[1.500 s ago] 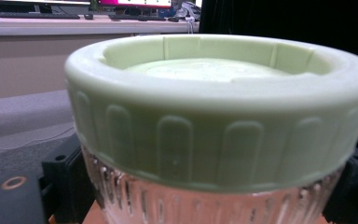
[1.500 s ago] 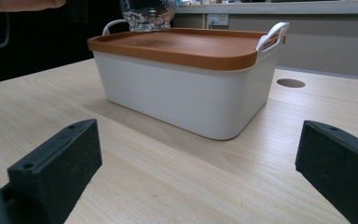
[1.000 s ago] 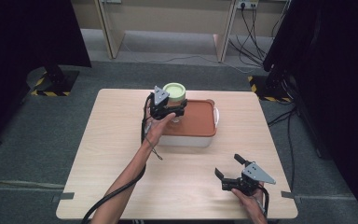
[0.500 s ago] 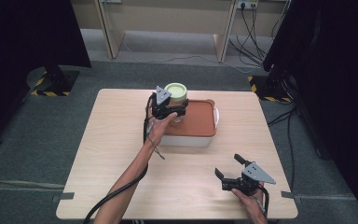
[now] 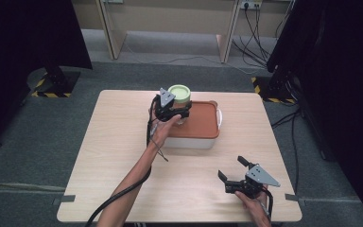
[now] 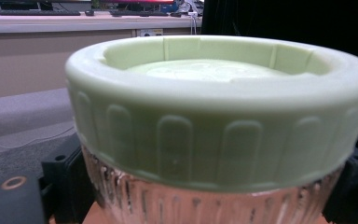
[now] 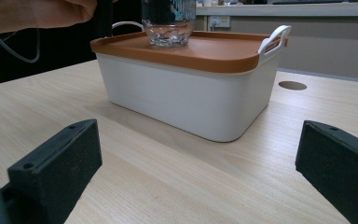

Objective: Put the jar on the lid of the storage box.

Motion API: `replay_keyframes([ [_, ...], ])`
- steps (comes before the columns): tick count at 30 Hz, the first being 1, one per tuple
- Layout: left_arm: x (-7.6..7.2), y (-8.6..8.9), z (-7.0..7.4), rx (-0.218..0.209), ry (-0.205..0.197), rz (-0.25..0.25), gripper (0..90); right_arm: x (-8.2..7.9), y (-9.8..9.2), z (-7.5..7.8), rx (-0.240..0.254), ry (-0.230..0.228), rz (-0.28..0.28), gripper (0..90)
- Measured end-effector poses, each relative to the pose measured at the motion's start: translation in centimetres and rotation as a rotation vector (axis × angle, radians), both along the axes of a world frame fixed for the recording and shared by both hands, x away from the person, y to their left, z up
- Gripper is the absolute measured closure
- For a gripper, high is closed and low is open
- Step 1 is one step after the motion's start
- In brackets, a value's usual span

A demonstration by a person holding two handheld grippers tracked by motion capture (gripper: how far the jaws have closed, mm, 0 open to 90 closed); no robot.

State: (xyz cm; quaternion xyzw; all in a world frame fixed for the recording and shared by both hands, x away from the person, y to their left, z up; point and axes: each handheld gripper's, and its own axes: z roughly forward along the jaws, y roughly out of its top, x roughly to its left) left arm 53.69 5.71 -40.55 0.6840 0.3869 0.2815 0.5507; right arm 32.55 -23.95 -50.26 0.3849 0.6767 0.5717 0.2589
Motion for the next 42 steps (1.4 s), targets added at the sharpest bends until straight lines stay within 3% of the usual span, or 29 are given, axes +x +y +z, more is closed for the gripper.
replay_keyframes([
  [18,-0.5,0.0,-0.4,0.005,-0.026,-0.001,10.7,0.0,0.1,0.0,0.001,0.003,0.001,0.6],
  [29,-0.8,0.0,-0.5,-0.011,-0.007,0.014,0.6,0.1,0.1,-0.1,0.000,0.005,0.005,0.6],
  [42,-1.8,0.2,0.1,-0.002,0.009,0.027,0.0,0.0,0.1,0.0,0.003,0.003,0.007,0.6],
])
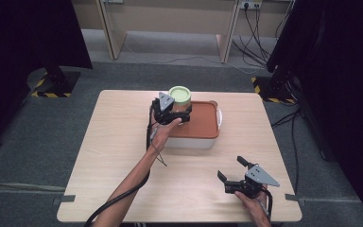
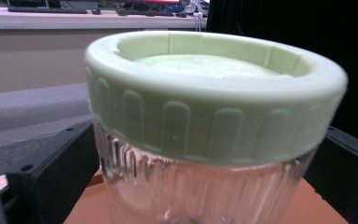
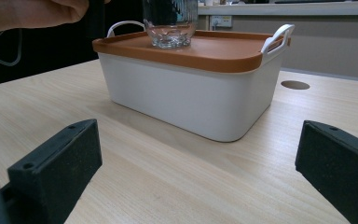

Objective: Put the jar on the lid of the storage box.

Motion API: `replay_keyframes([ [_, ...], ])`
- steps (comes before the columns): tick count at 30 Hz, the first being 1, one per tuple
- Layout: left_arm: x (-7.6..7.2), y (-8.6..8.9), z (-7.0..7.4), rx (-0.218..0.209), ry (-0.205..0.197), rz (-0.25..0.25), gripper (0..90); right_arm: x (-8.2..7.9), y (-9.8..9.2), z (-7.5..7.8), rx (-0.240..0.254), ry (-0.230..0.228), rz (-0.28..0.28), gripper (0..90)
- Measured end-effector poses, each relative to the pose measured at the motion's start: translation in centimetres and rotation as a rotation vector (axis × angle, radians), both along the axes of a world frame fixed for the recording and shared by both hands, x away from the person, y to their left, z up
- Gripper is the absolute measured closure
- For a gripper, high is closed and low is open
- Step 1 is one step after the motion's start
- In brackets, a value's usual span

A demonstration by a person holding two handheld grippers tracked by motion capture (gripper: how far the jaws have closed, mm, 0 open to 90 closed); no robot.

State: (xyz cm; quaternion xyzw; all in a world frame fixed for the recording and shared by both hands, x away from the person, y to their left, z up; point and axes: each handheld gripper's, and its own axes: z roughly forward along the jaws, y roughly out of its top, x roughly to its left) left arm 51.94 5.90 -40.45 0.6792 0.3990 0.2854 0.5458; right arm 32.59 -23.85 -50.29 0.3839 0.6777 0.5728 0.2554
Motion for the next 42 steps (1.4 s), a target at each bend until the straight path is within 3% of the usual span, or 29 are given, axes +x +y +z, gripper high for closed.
replay_keyframes([
  [18,-1.7,0.4,0.3,0.005,0.008,-0.007,0.3,0.0,0.1,0.0,-0.004,0.002,-0.001,0.6],
  [42,-3.9,1.7,0.7,-0.004,-0.014,0.007,0.3,0.0,0.1,0.0,-0.007,-0.001,0.000,0.6],
])
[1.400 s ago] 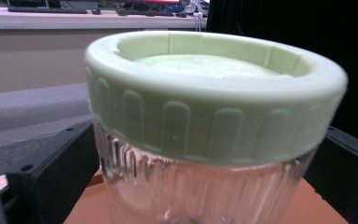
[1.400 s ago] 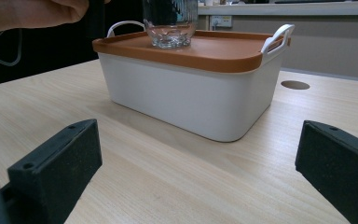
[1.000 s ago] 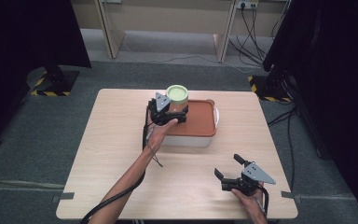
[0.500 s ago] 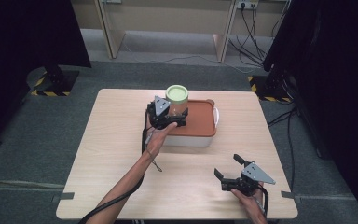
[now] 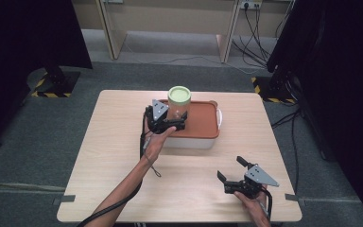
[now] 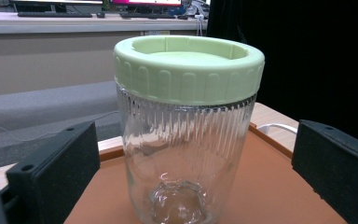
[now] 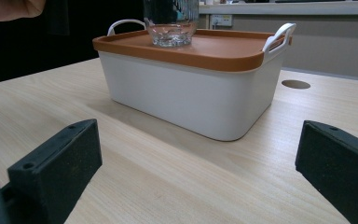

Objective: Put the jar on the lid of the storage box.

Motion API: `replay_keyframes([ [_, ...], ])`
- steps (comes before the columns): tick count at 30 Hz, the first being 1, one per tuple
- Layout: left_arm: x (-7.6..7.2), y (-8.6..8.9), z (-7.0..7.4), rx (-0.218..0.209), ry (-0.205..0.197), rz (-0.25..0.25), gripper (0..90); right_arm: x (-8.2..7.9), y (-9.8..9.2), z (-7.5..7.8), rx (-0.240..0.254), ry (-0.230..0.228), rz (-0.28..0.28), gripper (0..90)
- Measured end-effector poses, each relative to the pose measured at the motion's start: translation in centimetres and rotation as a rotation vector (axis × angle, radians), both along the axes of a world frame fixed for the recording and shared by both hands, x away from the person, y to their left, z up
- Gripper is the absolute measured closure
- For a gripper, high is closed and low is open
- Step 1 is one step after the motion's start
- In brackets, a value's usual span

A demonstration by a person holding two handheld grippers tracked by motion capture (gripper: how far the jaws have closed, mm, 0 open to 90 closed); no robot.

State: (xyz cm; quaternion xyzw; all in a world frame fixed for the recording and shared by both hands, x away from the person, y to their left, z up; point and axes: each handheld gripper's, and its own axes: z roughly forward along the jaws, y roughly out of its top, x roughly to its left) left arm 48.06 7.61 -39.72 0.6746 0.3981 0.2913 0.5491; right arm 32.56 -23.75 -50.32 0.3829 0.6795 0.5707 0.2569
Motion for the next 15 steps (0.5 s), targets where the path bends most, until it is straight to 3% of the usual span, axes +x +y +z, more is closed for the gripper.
replay_keyframes([
  [15,-1.9,0.1,0.0,-0.016,-0.020,-0.034,0.3,0.0,0.0,0.0,0.000,-0.001,0.000,0.6],
])
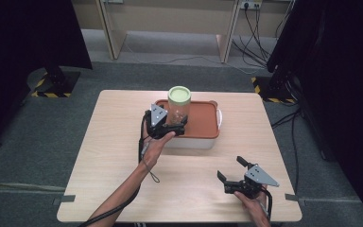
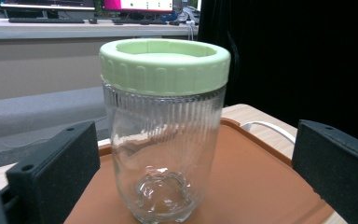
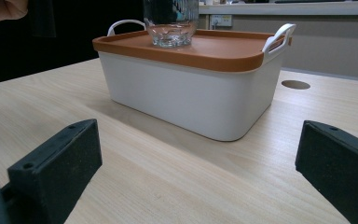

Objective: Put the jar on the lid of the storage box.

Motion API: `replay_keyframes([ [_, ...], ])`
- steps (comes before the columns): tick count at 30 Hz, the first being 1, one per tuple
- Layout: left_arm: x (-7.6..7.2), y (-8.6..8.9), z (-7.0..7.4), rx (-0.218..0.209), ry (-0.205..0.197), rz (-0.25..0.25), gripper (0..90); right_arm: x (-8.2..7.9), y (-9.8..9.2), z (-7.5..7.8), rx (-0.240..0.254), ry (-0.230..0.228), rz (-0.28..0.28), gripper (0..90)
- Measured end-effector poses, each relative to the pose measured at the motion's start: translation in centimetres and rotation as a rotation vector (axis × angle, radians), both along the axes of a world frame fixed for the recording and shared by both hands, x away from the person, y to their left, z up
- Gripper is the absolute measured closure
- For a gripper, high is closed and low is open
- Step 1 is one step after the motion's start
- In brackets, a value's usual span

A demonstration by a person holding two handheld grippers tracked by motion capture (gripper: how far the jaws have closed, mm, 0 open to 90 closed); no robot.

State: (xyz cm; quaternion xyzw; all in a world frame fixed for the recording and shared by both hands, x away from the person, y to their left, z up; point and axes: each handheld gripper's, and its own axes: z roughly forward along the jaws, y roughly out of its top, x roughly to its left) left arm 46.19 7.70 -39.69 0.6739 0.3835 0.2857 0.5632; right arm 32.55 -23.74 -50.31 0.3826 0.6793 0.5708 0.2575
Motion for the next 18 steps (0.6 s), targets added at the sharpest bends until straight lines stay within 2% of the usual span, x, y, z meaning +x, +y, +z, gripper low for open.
replay_keyframes([
  [18,-1.4,1.2,-0.9,-0.009,-0.003,-0.010,0.3,0.0,0.0,0.0,0.002,0.003,-0.004,0.6],
])
